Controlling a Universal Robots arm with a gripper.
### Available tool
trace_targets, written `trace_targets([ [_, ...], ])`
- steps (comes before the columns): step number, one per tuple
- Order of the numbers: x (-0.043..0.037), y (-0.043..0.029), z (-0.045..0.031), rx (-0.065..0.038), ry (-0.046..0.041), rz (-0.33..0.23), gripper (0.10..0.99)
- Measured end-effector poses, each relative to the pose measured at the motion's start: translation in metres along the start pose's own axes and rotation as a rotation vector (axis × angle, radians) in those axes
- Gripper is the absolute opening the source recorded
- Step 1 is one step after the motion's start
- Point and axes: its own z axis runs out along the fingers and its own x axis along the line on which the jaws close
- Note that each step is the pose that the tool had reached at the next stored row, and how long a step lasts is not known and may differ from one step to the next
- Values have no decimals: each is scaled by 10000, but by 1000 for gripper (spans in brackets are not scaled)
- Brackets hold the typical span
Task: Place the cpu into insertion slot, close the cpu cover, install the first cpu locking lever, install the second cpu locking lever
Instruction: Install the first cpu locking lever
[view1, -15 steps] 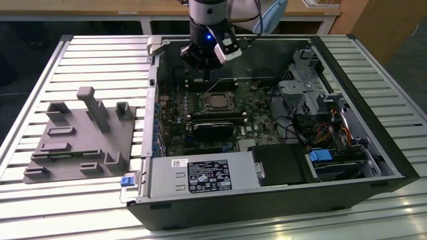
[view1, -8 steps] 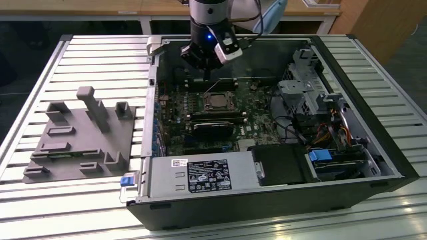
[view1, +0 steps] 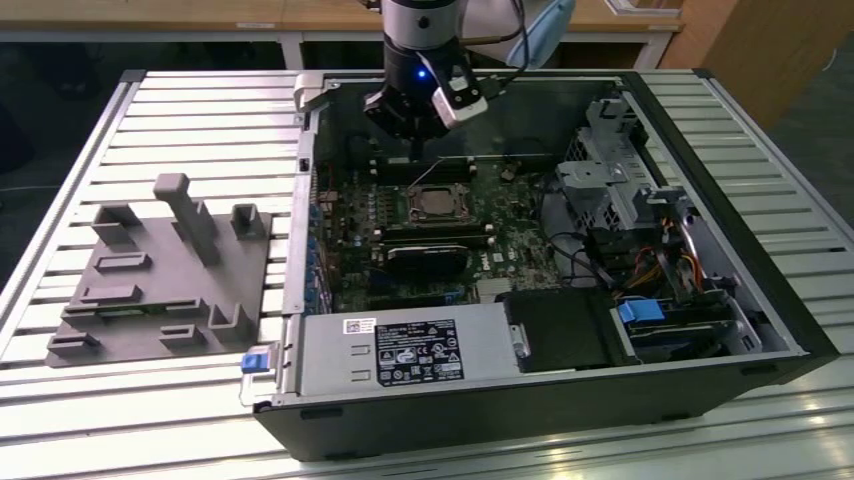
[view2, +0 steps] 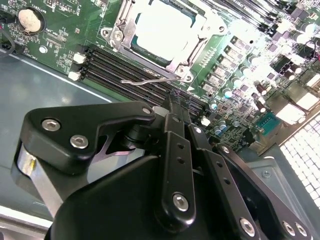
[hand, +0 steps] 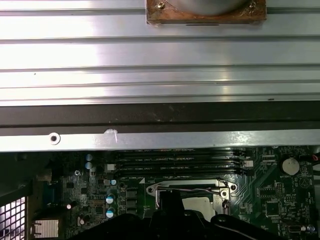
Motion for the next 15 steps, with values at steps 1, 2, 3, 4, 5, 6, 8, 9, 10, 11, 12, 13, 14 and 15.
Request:
trace_targets([
  [1, -4, 0, 0, 0, 0, 0, 106],
  [2, -8, 0, 0, 0, 0, -1, 106],
  [3, -13, 1, 1, 0, 0, 0, 106],
  [4, -15, 1, 1, -1, 0, 0, 106],
  [5, -16, 1, 1, -1, -1, 1, 106],
  [6, -16, 1, 1, 0, 0, 2, 106],
  [8, -17, 1, 1, 0, 0, 0, 106],
  [9, -17, 1, 1, 0, 0, 0, 106],
  [10, -17, 1, 2, 0, 0, 0, 106],
  [11, -17, 1, 2, 0, 0, 0, 106],
  [12, -17, 1, 2, -1, 0, 0, 106],
  [13, -17, 1, 2, -2, 1, 0, 106],
  [14, -17, 1, 2, -7, 0, 0, 106],
  [15, -17, 1, 4, -17, 0, 0, 106],
])
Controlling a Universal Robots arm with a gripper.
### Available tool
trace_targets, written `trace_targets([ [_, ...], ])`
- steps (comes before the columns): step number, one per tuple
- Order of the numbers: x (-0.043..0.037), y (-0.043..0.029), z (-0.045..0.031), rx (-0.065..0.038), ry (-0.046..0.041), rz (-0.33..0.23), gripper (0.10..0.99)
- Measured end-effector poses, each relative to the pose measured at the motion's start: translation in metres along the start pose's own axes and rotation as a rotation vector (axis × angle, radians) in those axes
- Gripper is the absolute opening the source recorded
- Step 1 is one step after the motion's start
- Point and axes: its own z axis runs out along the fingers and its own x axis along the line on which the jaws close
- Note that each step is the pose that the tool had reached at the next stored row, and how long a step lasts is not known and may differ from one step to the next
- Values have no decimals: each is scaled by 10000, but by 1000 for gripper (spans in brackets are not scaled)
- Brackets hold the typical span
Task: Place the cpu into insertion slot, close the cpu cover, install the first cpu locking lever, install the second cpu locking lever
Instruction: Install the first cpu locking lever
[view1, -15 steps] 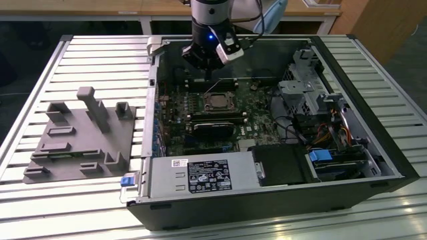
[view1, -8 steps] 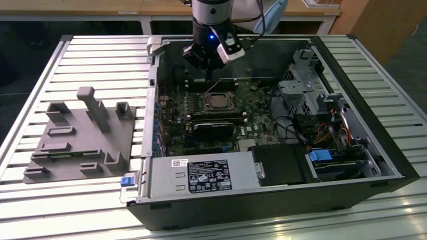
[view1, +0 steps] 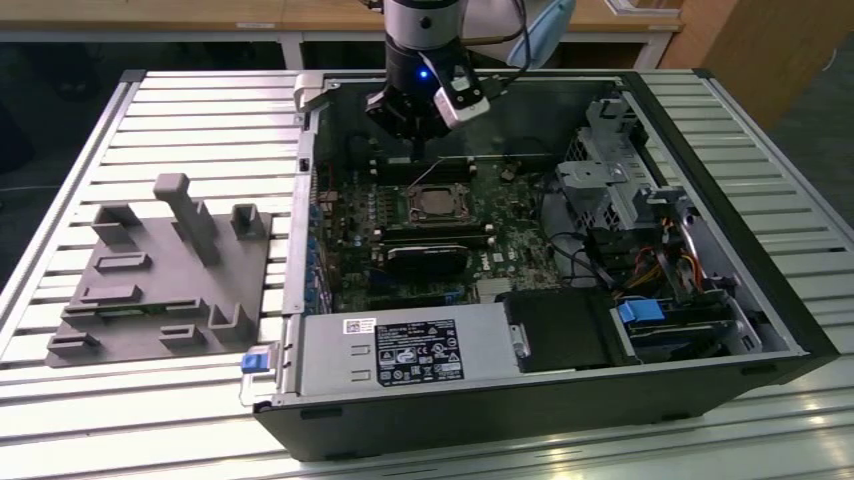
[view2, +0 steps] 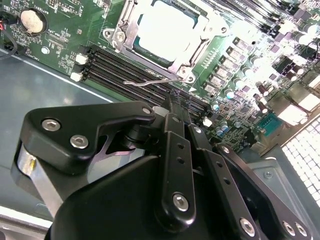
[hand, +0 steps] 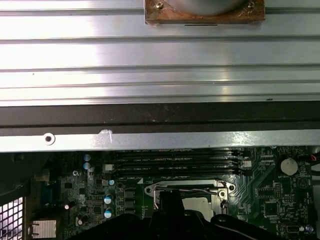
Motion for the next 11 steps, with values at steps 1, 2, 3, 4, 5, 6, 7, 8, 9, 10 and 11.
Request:
trace_targets([
  [1, 0, 0, 0, -13, 1, 0, 106],
  [2, 0, -1, 0, -40, 1, 0, 106],
  [3, 0, -1, 0, -85, 0, 1, 106],
  [4, 0, -1, 1, -160, -3, 4, 106],
  [5, 0, -1, 3, -214, -10, 4, 106],
  [6, 0, -1, 9, -232, -20, 3, 106],
  [7, 0, -2, 18, -237, -24, 2, 106],
  [8, -1, -3, 28, -235, -24, -5, 106],
  [9, -3, -5, 42, -235, -25, -19, 106],
  [10, -6, -6, 56, -235, -25, -31, 106],
  [11, -9, -7, 73, -233, -24, -43, 106],
])
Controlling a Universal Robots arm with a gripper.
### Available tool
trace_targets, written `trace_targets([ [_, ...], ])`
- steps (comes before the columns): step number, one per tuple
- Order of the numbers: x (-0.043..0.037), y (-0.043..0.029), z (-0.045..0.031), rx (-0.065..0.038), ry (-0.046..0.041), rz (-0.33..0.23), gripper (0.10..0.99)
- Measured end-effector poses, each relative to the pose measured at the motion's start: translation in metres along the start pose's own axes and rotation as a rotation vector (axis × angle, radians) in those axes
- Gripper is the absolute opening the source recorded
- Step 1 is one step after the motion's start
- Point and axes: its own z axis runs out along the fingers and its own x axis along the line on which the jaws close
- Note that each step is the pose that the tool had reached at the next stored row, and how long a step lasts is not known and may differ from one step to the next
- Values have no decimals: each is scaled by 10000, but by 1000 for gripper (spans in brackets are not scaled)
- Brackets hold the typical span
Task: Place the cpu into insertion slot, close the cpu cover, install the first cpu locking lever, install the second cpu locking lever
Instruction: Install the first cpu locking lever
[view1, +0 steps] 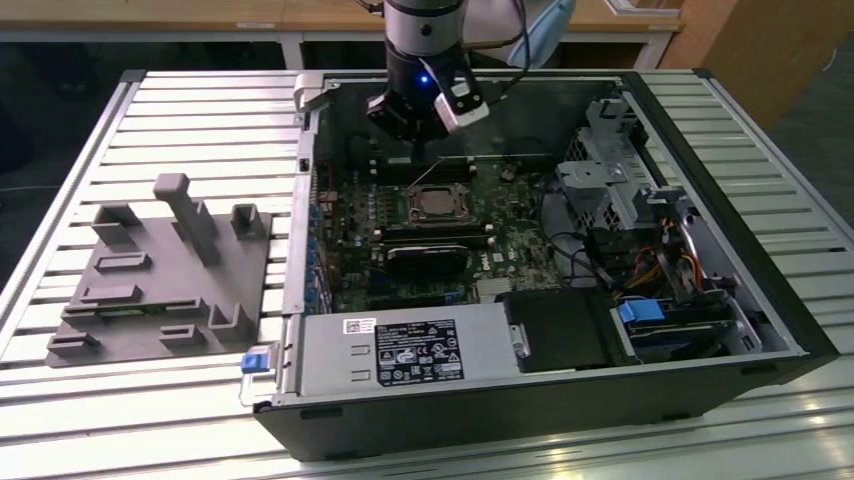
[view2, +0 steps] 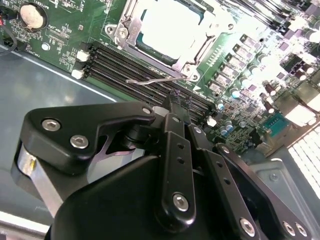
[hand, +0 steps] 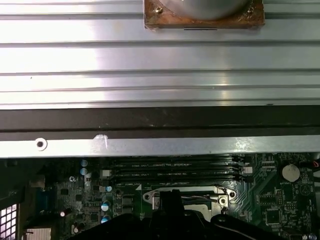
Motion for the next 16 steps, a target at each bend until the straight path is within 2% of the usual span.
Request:
trace_targets([
  [4, -36, 1, 50, 2, 9, -83, 106],
  [16, -140, 25, 105, 2, 18, -153, 106],
])
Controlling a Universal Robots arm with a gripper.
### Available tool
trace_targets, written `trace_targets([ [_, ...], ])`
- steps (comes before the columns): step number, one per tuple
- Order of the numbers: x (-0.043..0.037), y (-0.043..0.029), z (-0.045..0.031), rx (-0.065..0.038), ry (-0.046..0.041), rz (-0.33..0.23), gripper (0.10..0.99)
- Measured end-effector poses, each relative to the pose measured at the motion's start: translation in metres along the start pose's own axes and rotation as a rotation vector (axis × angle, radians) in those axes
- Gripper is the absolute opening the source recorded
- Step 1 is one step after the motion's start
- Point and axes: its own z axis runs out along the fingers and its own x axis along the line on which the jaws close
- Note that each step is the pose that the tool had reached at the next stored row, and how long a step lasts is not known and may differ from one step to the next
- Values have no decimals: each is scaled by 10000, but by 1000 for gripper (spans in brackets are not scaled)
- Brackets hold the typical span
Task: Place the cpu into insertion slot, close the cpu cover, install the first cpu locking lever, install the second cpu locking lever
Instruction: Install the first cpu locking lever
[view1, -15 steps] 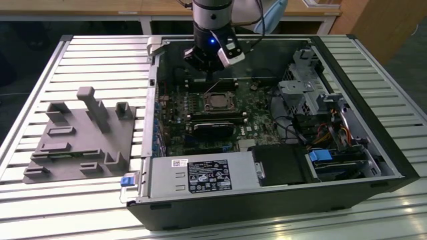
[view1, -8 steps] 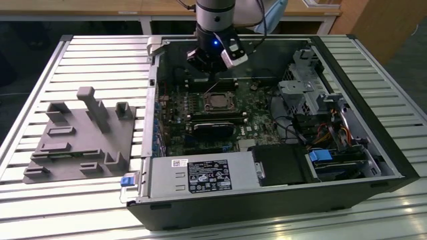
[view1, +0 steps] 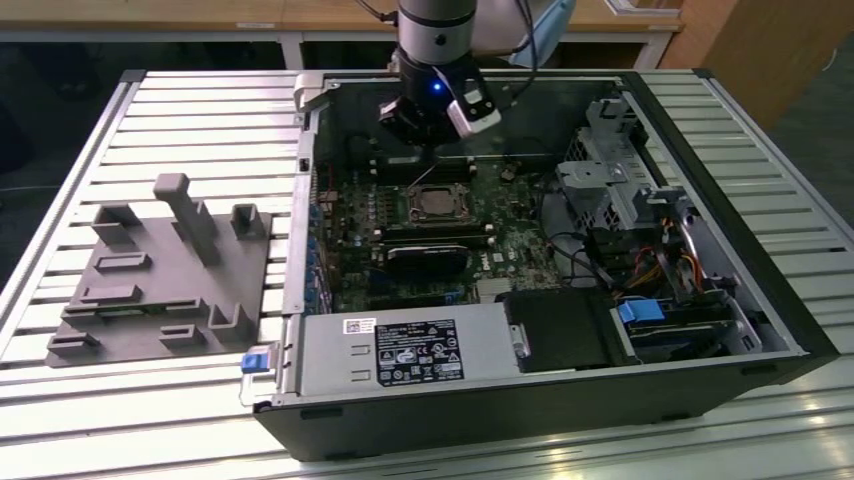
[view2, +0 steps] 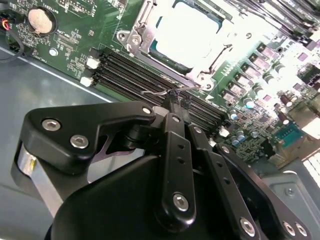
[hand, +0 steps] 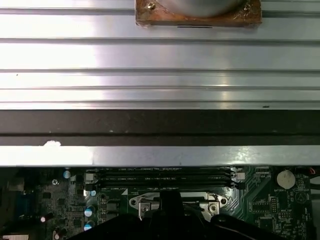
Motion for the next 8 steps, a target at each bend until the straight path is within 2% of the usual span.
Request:
trace_targets([
  [8, -62, 8, 74, -1, -1, 0, 106],
])
